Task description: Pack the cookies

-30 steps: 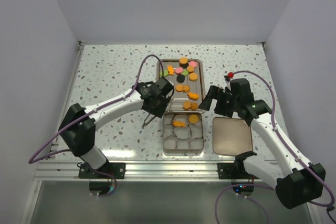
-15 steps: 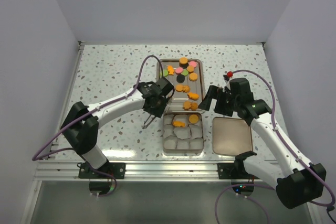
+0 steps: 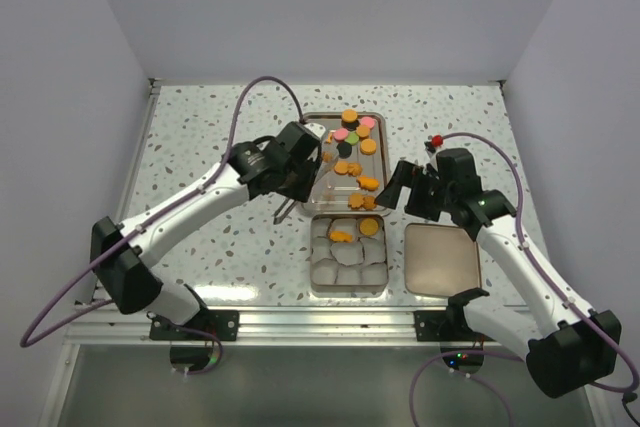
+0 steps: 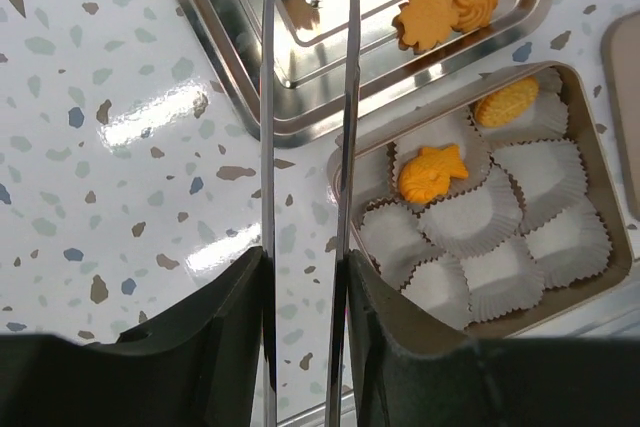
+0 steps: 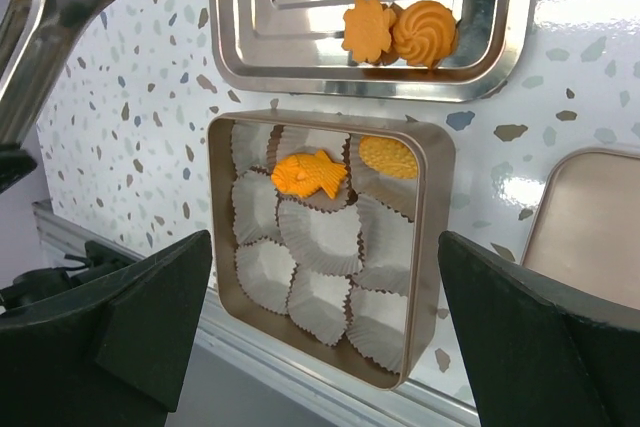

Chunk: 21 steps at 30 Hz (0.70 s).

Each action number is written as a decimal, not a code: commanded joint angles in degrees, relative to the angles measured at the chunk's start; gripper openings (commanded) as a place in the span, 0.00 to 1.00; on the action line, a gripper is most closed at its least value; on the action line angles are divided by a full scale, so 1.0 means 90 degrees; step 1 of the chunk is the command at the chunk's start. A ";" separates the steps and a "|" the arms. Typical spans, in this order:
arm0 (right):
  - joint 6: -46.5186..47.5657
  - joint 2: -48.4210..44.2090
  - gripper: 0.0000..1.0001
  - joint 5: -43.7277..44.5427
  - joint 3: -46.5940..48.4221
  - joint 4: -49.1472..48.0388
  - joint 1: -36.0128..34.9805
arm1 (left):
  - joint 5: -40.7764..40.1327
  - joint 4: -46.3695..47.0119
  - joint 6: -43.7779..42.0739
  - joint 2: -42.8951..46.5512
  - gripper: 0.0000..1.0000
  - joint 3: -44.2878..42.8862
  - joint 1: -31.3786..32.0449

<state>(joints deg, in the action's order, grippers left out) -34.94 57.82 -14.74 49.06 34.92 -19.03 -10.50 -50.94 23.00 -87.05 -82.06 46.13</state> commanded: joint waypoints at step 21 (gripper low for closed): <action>-0.0561 0.0128 0.99 -0.0315 -0.0714 -0.0735 -0.0034 | 0.1333 -0.0180 0.0354 0.2611 0.13 0.2292 0.0646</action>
<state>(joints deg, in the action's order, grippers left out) -39.55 58.94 -16.27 43.55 29.85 -19.14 1.30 -52.01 25.02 -65.84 -61.47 51.75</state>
